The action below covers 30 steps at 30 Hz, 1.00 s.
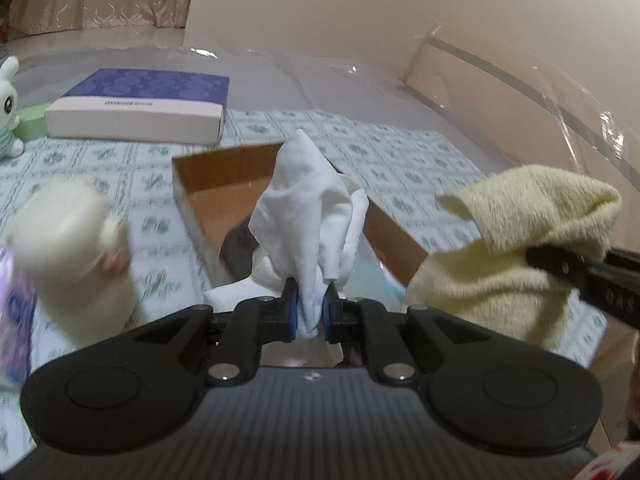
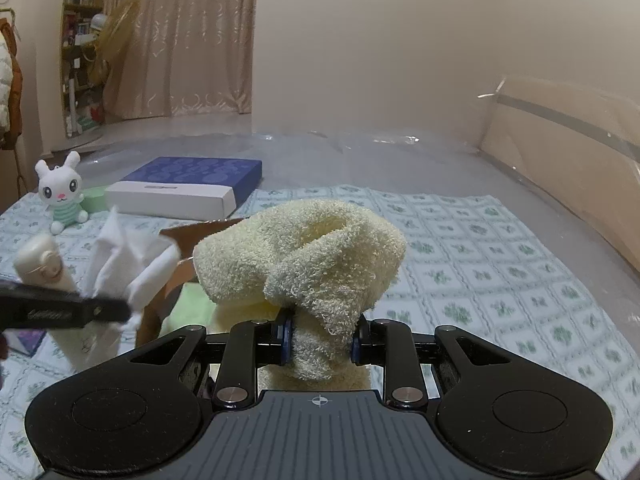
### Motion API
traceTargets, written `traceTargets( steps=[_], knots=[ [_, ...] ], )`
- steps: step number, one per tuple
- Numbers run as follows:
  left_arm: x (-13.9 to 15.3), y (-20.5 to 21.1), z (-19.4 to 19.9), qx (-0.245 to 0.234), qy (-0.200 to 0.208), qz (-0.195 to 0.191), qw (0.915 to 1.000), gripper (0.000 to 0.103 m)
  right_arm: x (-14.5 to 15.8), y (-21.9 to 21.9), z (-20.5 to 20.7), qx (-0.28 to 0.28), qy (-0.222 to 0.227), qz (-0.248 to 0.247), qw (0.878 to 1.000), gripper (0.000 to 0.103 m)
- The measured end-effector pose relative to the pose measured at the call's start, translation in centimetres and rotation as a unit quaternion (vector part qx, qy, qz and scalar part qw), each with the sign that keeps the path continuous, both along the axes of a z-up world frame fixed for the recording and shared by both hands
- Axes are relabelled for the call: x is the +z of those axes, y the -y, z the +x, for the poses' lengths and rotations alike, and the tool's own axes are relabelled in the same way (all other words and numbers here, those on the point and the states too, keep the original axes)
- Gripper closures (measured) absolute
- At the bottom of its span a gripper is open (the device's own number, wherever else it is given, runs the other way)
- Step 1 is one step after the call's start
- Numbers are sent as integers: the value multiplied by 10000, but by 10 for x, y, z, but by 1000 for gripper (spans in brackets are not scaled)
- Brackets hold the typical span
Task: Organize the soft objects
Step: 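Lower the white cloth and yellow towel into the box and open both tools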
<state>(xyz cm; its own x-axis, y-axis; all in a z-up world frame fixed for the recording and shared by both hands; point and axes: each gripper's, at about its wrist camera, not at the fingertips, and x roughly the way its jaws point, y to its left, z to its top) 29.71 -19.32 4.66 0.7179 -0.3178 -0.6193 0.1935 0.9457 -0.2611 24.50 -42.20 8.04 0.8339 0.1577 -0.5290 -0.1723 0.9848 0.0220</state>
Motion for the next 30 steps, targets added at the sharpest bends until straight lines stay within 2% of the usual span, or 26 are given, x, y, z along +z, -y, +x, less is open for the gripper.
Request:
traceTargets(
  steps=[4, 6, 8, 12, 22, 28, 30],
  knots=[
    [0, 15, 39, 143, 114, 117, 9998, 89, -8, -1, 21, 129, -37, -55, 9999, 77],
    [-2, 20, 55, 231, 173, 290, 9992, 71, -13, -2, 32, 182, -75, -74, 9998, 77],
    [-5, 21, 65, 255, 207, 342, 9989, 64, -19, -3, 41, 227, -112, -77, 9996, 77],
    [-15, 18, 60, 250, 241, 410, 9986, 63, -30, -3, 59, 301, -217, 39, 9993, 77],
    [-38, 19, 8, -8, 208, 382, 9991, 61, -48, -29, 98, 668, -467, 228, 9964, 76],
    [-43, 16, -12, -87, 179, 396, 9990, 60, -80, -49, 124, 836, -1011, 301, 9909, 76],
    [-44, 14, -17, -125, 153, 421, 9989, 59, -94, -54, 132, 809, -1201, 181, 9893, 76]
  ],
)
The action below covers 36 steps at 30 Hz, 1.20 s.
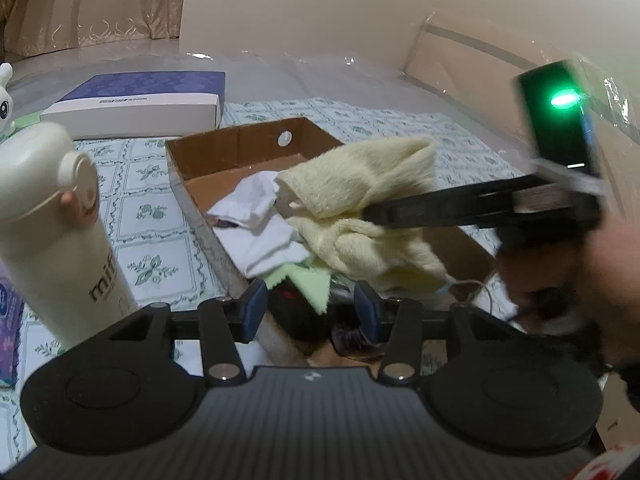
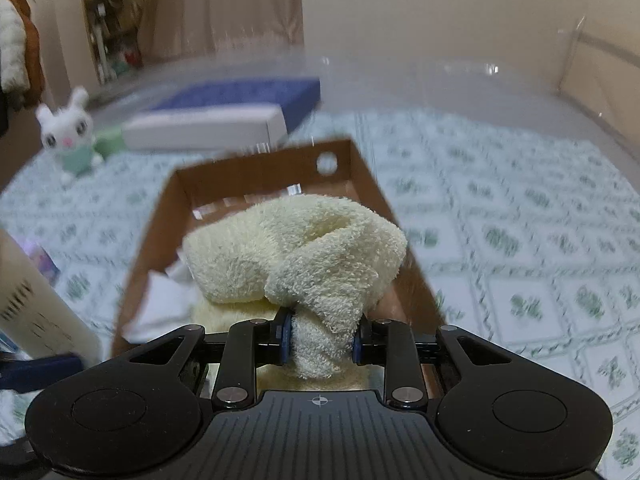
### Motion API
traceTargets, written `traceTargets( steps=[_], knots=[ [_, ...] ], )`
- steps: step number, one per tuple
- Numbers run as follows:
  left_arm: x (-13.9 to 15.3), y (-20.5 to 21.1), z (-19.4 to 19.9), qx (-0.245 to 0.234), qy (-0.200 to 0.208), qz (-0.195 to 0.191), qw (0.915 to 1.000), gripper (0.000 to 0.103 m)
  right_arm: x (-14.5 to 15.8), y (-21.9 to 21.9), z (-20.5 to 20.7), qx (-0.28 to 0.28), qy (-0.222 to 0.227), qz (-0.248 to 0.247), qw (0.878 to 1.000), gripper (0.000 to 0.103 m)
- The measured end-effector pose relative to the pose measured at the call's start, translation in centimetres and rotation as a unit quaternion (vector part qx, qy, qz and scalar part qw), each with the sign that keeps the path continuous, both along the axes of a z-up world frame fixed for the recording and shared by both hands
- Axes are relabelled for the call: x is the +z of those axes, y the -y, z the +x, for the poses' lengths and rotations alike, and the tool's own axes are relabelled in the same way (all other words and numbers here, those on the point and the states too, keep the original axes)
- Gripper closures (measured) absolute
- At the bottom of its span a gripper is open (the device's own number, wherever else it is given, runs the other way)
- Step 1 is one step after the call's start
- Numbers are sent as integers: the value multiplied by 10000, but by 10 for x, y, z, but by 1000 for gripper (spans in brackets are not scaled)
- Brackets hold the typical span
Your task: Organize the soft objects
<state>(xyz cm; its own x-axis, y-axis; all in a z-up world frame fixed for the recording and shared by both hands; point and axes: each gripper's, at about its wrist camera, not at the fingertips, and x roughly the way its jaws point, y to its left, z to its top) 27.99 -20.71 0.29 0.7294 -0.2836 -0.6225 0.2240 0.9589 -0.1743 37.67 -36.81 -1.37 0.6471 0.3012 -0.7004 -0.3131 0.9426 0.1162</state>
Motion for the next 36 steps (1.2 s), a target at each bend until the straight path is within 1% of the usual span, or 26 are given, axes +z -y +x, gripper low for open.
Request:
traceTargets(
  steps=[2, 4, 6, 8, 9, 11, 13, 15, 16, 18, 21, 26, 29, 36],
  knots=[
    [-1, -3, -5, -17, -22, -2, 10000, 57, -13, -1, 7, -4, -270, -61, 9996, 74],
    [-2, -8, -8, -4, -61, -41, 10000, 56, -20, 3, 9, -61, -443, 37, 9990, 71],
    [-2, -12, -13, 31, -55, -31, 10000, 54, -17, 10, 5, -164, -388, 171, 9990, 55],
    [-2, -15, -17, 42, -38, -42, 10000, 51, -10, 17, 0, -233, -272, 271, 9990, 44],
    [-1, -16, -19, 49, -43, -63, 10000, 50, -5, 21, -5, -253, -206, 319, 9990, 42],
    [0, -18, -24, 70, -24, -65, 10000, 49, 7, 26, -15, -316, -99, 346, 9989, 41],
    [2, -21, -30, 119, 37, -74, 9999, 44, 18, 30, -27, -389, 7, 347, 9986, 40],
    [5, -24, -37, 177, 78, -121, 9997, 36, 28, 36, -42, -535, 133, 328, 9979, 39],
    [6, -27, -41, 203, 85, -153, 9996, 34, 32, 37, -49, -608, 179, 357, 9974, 38],
    [8, -30, -48, 267, 103, -174, 9994, 25, 40, 46, -70, -798, 242, 529, 9951, 35],
    [12, -38, -62, 442, 137, -160, 9988, 17, 49, 53, -104, -1025, 297, 722, 9917, 28],
    [18, -46, -87, 639, 75, -98, 9979, 7, 59, 50, -161, -1339, 349, 879, 9865, 24],
    [23, -51, -103, 745, 68, -26, 9972, 1, 63, 43, -188, -1418, 344, 828, 9858, 23],
    [30, -64, -133, 902, 14, -18, 9959, 1, 68, 20, -241, -1369, 335, 697, 9876, 19]
  ],
)
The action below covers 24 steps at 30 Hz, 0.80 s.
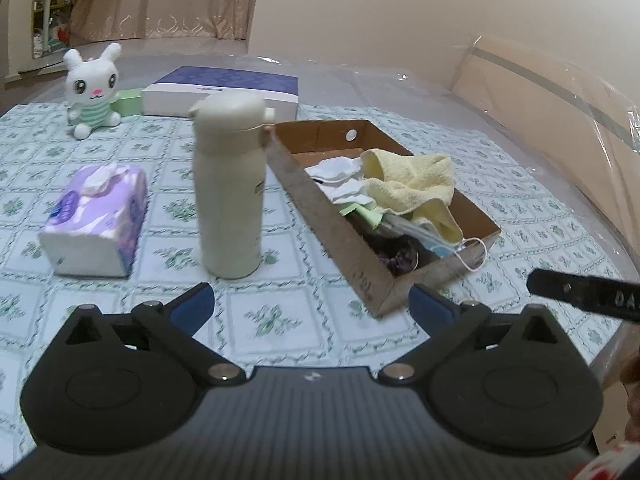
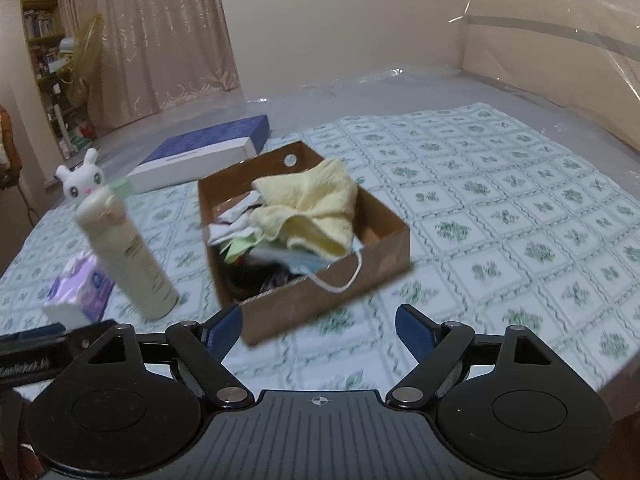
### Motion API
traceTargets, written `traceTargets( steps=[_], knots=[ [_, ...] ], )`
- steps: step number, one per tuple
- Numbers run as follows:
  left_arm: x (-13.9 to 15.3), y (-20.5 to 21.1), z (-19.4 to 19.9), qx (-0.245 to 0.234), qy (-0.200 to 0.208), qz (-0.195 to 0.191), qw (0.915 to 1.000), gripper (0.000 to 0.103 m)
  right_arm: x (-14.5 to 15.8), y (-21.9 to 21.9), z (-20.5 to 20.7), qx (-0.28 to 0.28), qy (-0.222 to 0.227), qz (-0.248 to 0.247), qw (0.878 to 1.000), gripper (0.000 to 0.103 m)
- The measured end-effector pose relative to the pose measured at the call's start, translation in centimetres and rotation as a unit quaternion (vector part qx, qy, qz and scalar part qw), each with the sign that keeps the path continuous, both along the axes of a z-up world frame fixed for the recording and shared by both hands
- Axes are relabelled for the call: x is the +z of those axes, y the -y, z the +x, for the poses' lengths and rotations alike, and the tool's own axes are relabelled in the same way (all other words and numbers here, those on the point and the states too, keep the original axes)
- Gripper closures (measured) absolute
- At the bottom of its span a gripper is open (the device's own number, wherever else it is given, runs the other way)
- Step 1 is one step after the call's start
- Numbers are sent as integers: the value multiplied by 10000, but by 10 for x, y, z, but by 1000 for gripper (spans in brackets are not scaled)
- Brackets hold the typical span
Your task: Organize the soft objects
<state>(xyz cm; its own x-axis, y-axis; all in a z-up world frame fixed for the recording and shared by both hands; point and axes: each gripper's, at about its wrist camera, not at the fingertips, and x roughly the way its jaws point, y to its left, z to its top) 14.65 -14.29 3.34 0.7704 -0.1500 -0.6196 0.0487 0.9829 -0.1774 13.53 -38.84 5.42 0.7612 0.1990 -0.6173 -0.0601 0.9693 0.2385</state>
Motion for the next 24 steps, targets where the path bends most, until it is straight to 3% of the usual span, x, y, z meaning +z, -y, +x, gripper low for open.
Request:
traceTargets(
  steps=[9, 24],
  knots=[
    [7, -16, -35, 140, -82, 110, 9998, 1, 8, -19, -42, 55, 44, -100, 9999, 16],
    [16, -34, -77, 215, -74, 3, 9997, 1, 18, -46, -68, 166, 2, -335, 9993, 16]
  ],
)
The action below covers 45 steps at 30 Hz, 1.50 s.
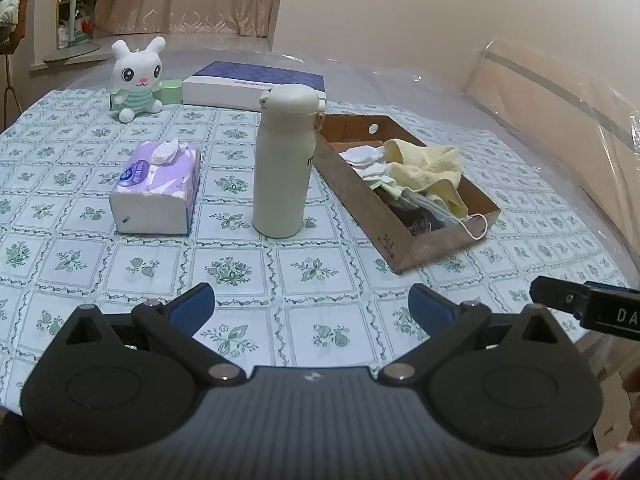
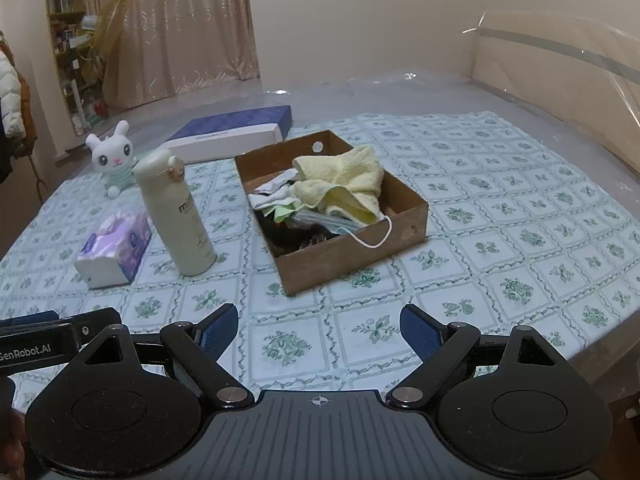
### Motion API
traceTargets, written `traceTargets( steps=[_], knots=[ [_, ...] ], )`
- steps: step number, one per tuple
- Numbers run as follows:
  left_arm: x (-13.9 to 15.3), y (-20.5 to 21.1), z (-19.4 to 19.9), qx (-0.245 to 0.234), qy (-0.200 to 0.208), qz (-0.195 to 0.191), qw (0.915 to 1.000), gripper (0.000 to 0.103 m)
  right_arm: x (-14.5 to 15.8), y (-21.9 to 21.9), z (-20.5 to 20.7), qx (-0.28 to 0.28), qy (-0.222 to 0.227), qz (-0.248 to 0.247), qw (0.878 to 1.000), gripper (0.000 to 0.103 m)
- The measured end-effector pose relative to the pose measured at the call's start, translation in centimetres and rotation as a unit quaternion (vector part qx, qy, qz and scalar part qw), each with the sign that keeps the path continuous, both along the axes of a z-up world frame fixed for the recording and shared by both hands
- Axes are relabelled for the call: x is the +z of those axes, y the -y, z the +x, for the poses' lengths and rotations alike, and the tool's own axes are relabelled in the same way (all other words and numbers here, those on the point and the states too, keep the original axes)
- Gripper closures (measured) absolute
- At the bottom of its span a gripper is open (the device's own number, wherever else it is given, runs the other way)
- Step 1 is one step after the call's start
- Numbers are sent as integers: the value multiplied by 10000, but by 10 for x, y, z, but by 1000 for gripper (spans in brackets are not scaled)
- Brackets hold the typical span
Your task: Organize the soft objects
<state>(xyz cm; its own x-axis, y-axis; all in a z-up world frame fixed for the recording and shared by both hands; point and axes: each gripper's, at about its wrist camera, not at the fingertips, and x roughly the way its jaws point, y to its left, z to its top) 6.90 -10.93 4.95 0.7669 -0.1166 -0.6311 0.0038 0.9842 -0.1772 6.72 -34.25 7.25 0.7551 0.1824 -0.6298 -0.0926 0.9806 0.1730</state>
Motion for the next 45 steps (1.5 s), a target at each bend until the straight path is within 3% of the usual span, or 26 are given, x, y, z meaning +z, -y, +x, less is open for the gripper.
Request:
traceTargets(
  steps=[15, 45],
  knots=[
    [5, -5, -20, -11, 29, 63, 10000, 1, 1, -15, -10, 151, -22, -141, 9998, 16],
    [5, -13, -22, 101, 78, 109, 9999, 1, -1, -26, -8, 298, -40, -130, 9995, 16]
  ],
)
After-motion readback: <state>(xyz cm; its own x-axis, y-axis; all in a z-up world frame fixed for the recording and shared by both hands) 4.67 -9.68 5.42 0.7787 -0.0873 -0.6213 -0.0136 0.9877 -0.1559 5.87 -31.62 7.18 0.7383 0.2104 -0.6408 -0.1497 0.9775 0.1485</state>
